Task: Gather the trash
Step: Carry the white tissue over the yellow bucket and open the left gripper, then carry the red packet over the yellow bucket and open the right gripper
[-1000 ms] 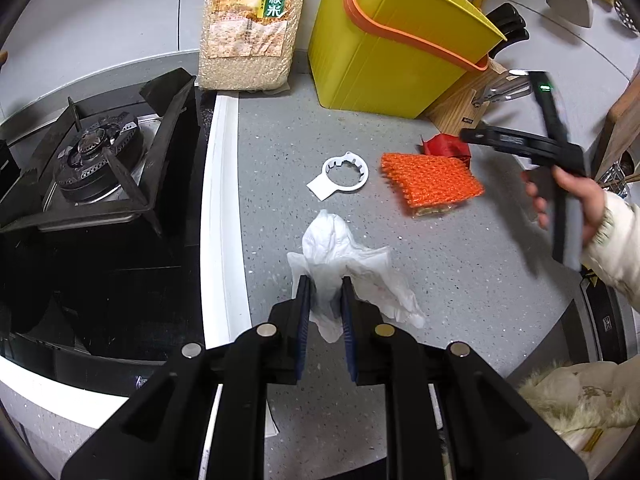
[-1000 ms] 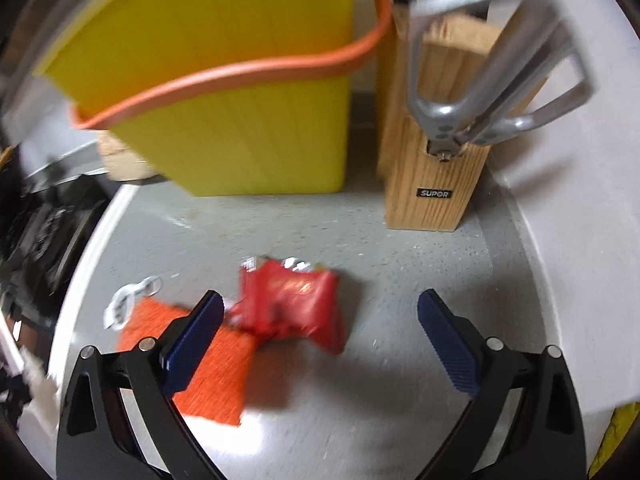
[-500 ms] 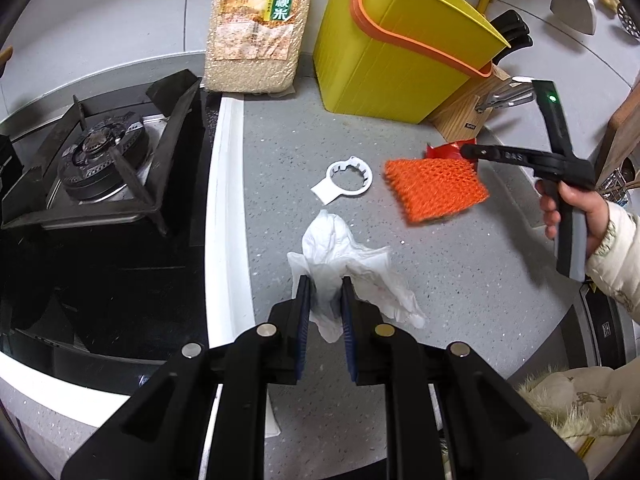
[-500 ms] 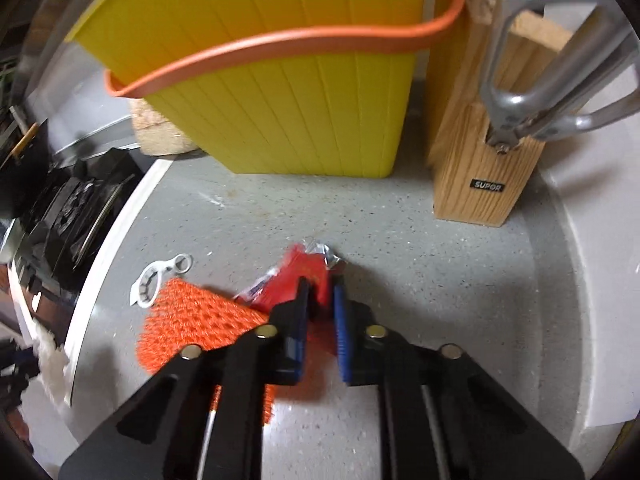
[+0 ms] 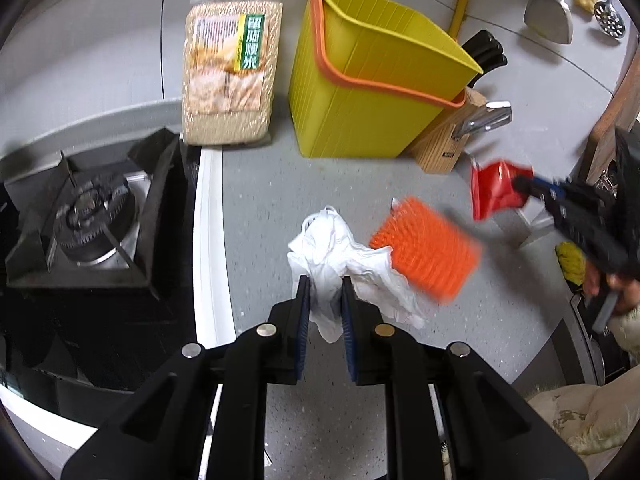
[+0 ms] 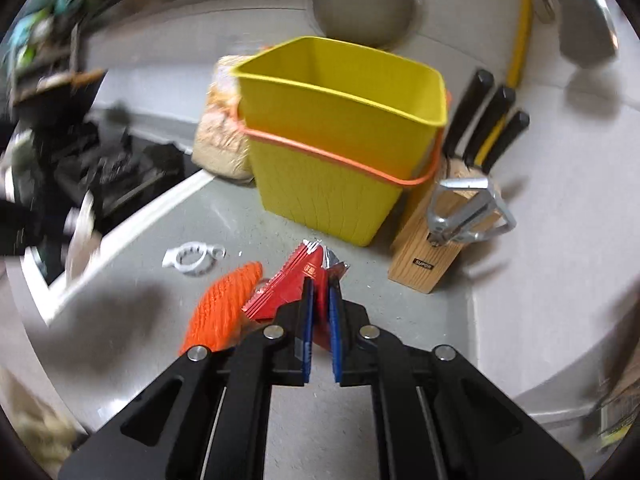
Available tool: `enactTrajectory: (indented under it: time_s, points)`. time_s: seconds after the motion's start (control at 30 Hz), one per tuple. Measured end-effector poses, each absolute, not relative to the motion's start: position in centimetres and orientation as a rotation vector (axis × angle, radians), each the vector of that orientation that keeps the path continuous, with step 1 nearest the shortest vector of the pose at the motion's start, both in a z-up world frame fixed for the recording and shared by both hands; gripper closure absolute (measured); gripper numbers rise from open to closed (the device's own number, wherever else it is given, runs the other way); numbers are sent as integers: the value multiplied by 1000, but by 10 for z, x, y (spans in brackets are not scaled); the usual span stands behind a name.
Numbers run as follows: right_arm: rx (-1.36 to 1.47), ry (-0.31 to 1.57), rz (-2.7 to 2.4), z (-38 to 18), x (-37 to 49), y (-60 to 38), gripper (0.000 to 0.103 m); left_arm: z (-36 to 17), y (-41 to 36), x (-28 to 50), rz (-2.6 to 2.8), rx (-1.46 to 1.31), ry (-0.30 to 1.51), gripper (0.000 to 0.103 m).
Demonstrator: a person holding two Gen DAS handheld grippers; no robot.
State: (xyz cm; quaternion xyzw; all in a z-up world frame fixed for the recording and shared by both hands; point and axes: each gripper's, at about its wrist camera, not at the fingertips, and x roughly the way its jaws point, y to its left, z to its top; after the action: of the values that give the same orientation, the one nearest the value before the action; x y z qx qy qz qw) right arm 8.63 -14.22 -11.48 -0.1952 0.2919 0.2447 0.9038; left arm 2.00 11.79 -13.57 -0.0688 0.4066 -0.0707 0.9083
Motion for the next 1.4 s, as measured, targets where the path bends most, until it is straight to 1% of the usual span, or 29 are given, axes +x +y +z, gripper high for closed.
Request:
enactTrajectory:
  time_s: [0.1,0.23,0.4,0.5,0.6,0.7,0.83,0.97,1.0,1.07,1.1,1.13,1.4]
  points:
    - [-372,637,490,-121,86,-148,97,-126,116,26,-150,-138,834,86]
    - [-326,646,479,-115,81,-160,97,-104,109,37,-158,-103,793,86]
    - [-278,658,466,-109,76,-167,97,-59,100,61,-188,-79,697,86]
    - [-269,661,468,-107,72,-170,97,-31,97,82,-218,-68,636,86]
    - [-257,662,466,-106,68,-173,97,-1,86,117,-207,10,583,86]
    - [-250,661,457,-105,65,-176,97,21,73,151,-206,41,558,86]
    - [-223,659,432,-102,64,-186,97,28,50,193,-175,105,592,86]
    - [-200,657,409,-100,62,-196,97,9,31,225,-152,153,672,86]
    - [-195,658,403,-100,61,-199,97,5,29,227,-149,154,678,81]
    - [-186,661,394,-100,60,-204,97,0,26,229,-150,137,688,44]
    - [-185,662,391,-101,59,-205,97,1,26,226,-136,124,667,9]
    - [-183,666,387,-101,60,-207,97,3,28,222,-121,115,636,4]
    - [-178,663,404,-98,63,-206,97,10,37,183,-142,127,573,4]
